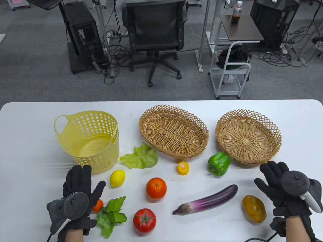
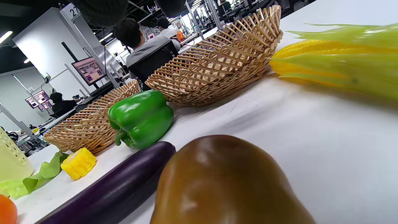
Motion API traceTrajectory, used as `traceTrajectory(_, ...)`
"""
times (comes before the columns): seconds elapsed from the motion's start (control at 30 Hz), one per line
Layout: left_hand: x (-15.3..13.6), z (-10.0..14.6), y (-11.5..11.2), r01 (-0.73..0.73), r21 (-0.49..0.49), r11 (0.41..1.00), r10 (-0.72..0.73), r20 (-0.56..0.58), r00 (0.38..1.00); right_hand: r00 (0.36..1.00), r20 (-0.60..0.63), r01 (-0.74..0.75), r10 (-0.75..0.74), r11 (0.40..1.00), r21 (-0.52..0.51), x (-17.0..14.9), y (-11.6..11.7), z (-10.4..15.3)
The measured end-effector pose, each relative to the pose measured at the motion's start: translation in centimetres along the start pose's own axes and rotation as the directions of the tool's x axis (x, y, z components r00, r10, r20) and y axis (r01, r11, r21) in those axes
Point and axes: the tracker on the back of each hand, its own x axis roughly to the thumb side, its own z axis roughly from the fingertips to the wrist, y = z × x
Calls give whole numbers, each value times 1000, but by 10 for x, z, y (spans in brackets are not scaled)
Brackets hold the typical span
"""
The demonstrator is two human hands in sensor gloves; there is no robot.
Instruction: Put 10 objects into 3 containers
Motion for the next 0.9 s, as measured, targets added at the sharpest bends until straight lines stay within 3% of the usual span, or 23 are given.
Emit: traceTrajectory(0.9,-3,-2,-3,-2,-21,1000,1,-11,1000,999,-34,-17,19,998,54,-1,4,-1)
